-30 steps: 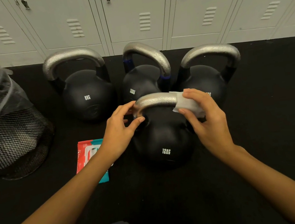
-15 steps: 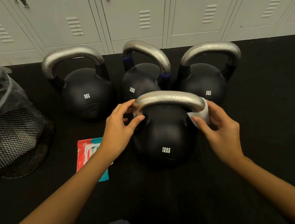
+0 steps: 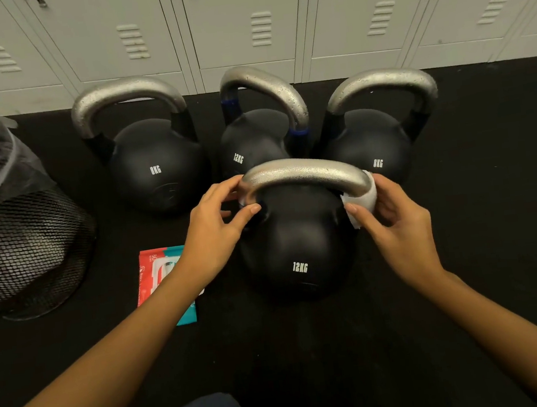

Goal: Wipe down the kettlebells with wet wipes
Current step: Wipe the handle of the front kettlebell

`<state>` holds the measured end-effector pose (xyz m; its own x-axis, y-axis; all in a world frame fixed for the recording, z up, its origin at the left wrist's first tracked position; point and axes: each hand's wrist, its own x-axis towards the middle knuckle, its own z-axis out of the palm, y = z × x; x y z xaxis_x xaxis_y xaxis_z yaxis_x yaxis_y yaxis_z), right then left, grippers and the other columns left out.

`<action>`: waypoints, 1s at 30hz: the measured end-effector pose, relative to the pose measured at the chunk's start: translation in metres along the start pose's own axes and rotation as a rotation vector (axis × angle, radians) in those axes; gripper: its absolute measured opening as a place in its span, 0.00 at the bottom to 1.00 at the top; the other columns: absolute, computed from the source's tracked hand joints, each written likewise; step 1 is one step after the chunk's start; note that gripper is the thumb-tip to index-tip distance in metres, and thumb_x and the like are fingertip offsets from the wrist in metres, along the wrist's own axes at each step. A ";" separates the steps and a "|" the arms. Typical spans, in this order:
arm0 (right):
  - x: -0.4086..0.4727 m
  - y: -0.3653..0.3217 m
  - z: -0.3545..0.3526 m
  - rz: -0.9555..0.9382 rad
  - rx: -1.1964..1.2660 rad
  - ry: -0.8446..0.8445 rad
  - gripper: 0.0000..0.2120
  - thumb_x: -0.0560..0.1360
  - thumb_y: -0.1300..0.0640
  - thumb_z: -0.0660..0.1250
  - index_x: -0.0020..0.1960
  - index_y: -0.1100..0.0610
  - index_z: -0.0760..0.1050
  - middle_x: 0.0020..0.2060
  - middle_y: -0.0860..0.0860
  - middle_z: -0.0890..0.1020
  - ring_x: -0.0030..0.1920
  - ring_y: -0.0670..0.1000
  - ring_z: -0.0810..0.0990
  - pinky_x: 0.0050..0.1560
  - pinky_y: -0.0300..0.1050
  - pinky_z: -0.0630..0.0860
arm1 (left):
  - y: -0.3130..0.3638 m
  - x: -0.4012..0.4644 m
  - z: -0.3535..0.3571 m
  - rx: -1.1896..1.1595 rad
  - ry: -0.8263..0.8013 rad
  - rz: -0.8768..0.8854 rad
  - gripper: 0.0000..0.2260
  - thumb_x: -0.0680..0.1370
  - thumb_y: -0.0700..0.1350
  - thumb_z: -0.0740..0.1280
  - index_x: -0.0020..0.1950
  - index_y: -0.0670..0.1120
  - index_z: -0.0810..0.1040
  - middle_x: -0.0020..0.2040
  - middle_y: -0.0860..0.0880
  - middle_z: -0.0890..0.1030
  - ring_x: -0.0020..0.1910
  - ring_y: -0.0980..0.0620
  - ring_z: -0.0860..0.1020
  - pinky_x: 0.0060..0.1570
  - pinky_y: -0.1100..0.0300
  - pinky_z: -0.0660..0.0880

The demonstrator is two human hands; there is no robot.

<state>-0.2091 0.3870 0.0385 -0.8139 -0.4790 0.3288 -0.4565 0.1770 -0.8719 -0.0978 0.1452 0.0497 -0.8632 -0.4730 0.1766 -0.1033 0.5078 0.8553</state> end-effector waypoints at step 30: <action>0.062 -0.046 -0.002 0.371 0.004 -0.322 0.39 0.80 0.33 0.41 0.44 0.61 0.79 0.34 0.54 0.79 0.39 0.48 0.78 0.50 0.48 0.72 | 0.002 0.000 -0.003 0.020 -0.028 -0.016 0.24 0.75 0.44 0.70 0.70 0.49 0.70 0.60 0.56 0.74 0.60 0.60 0.73 0.59 0.54 0.75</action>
<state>-0.2398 0.3508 0.0995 -0.7687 -0.6256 -0.1329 -0.1545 0.3833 -0.9106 -0.0968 0.1443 0.0528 -0.8746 -0.4611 0.1495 -0.1267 0.5153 0.8476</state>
